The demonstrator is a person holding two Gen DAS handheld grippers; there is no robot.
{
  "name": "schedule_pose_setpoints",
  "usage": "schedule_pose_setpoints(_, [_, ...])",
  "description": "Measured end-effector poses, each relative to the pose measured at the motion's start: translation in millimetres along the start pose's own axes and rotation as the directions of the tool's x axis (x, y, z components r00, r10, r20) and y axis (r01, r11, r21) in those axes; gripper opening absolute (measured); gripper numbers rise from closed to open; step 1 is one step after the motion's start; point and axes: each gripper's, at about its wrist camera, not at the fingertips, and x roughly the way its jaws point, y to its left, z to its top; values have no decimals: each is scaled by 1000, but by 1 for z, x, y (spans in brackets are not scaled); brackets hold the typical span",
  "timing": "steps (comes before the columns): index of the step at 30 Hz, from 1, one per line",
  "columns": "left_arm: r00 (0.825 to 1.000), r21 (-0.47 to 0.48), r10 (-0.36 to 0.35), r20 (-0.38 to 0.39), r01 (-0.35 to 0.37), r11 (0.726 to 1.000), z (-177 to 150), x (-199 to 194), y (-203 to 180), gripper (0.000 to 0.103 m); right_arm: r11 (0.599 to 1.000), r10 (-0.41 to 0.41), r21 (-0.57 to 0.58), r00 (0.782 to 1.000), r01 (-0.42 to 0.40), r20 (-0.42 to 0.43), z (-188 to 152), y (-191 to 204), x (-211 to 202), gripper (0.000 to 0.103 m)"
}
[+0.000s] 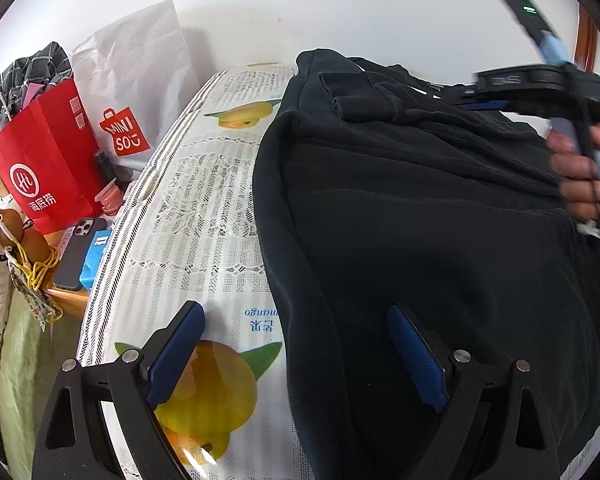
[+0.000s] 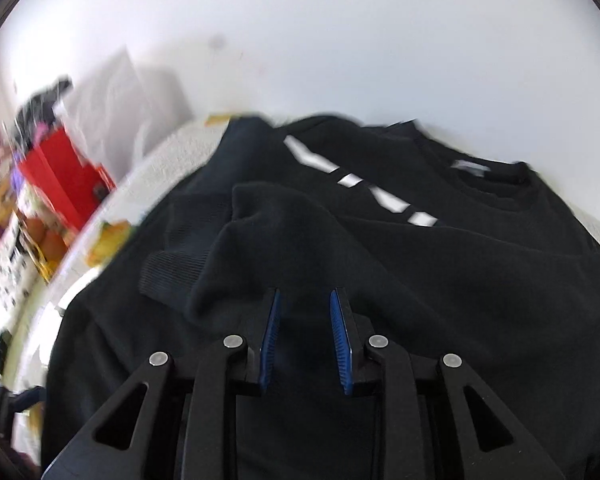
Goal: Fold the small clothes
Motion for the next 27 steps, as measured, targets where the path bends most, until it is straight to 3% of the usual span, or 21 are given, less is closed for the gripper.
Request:
schedule_pose_setpoints(2, [1000,0,0,0,0,1000,0,0,0,92,999,-26,30,999,25,31,-10,-16,-25,44])
schedule_pose_setpoints(7, [1000,-14,-22,9,22,1000,1,-1,2,89,980,-188,72,980,183,62,-59,-76,-91,44])
schedule_pose_setpoints(9, [999,-33,-43,21,44,998,0,-4,6,81,956,-280,108,959,273,55,-84,-103,-118,44])
schedule_pose_setpoints(12, [995,-86,-95,35,97,992,-1,-9,17,58,926,-350,151,937,347,-9,-121,-142,-148,44])
schedule_pose_setpoints(13, [992,-108,-124,36,127,986,-2,-11,20,41,915,-368,165,929,368,-30,-132,-152,-154,44])
schedule_pose_setpoints(14, [987,-133,-159,34,163,978,-3,-11,24,32,905,-385,178,922,387,-46,-146,-162,-160,44])
schedule_pose_setpoints(17, [968,-201,-251,30,252,947,-7,-11,32,20,891,-374,243,924,382,-81,-190,-185,-178,44])
schedule_pose_setpoints(20, [954,-241,-299,19,294,925,-14,-13,35,20,876,-336,337,938,346,-88,-220,-204,-185,45])
schedule_pose_setpoints(27, [962,-160,-270,-37,261,952,-39,-36,19,23,872,-239,417,966,257,-94,-260,-215,-181,45])
